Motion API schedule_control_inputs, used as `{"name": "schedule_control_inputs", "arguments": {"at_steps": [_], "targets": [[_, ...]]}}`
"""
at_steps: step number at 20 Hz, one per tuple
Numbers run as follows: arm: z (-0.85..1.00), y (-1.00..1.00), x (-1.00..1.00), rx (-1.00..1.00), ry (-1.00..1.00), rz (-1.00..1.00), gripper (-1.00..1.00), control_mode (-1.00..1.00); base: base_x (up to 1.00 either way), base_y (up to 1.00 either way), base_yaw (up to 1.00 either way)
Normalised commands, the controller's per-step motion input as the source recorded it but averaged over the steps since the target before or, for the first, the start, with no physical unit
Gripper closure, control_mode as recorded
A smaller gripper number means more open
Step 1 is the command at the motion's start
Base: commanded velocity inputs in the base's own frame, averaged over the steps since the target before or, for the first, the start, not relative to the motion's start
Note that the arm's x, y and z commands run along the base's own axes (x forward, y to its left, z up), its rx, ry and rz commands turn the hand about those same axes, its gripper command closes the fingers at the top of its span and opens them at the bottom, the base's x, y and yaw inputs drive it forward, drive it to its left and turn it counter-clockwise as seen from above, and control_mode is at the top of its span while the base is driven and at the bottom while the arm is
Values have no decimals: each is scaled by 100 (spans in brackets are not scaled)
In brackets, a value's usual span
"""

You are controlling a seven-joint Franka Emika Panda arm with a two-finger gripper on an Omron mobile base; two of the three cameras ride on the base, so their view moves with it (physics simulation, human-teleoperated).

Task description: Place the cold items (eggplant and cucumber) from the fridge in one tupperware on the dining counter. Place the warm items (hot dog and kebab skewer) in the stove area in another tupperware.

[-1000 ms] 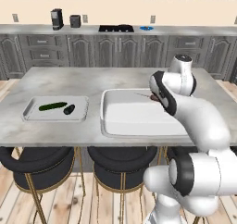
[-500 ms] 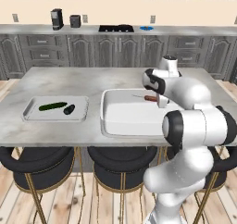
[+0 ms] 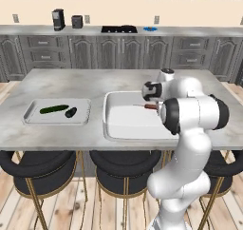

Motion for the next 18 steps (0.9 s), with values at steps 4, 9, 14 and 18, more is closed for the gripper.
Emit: {"name": "schedule_control_inputs", "arguments": {"at_steps": [4, 9, 14, 18], "targets": [[-68, 0, 48, 0, 0, 6, 100, -100, 0, 0, 0], [-63, -2, 44, 0, 0, 5, 100, -100, 0, 0, 0], [-49, -9, 50, 0, 0, 4, 100, -100, 0, 0, 0], [-20, -9, 46, 0, -4, 1, 100, -100, 0, 0, 0]]}}
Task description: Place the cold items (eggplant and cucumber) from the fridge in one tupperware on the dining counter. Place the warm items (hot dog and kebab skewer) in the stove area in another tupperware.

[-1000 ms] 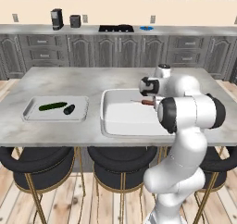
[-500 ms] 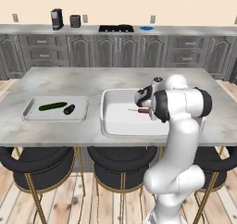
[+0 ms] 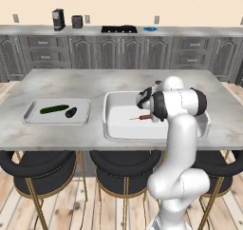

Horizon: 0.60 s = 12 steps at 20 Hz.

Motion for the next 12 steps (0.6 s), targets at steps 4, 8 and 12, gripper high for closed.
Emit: {"name": "schedule_control_inputs", "arguments": {"at_steps": [4, 8, 12], "targets": [[0, -19, 17, 3, -10, 0, -100, -100, 0, 0, 0], [59, -33, -18, 10, -15, 4, -100, -100, 0, 0, 0], [91, -26, -46, 7, -8, 12, -100, -100, 0, 0, 0]]}}
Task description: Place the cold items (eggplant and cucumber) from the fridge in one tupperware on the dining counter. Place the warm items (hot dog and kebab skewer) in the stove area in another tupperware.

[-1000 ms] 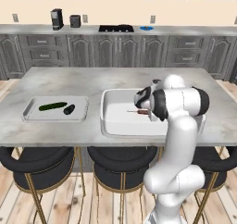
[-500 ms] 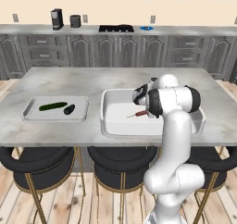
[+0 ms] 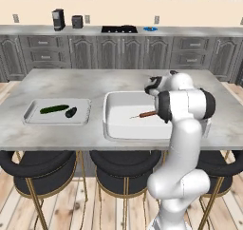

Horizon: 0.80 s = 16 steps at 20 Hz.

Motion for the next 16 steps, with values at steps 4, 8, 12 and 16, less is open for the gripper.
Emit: {"name": "schedule_control_inputs", "arguments": {"at_steps": [4, 8, 12, 16], "targets": [[100, -9, -93, 6, -5, 13, -100, -100, 0, 0, 0], [100, 0, -100, 0, -14, 19, -100, -100, 0, 0, 0], [100, 0, -100, -3, -15, 25, -100, -100, 0, 0, 0], [65, 0, -100, -13, -15, 21, -100, -100, 0, 0, 0]]}}
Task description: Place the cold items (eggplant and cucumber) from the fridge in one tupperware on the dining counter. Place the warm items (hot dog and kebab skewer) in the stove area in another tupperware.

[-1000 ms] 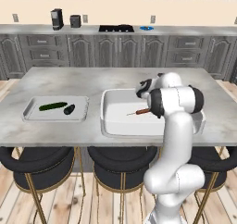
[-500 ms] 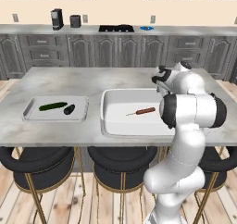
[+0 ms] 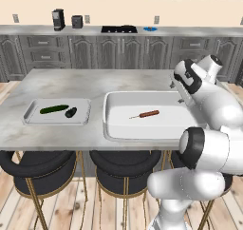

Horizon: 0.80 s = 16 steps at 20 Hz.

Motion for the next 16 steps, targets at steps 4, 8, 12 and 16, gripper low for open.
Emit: {"name": "schedule_control_inputs", "arguments": {"at_steps": [4, 8, 12, 16], "targets": [[44, 4, -100, -20, -12, 19, -100, -100, 0, 0, 0], [31, 20, -100, -28, -9, 19, -100, -100, 0, 0, 0], [21, 27, -100, -29, -7, 18, -100, -100, 0, 0, 0], [0, 37, -100, -23, -12, 6, -100, -100, 0, 0, 0]]}}
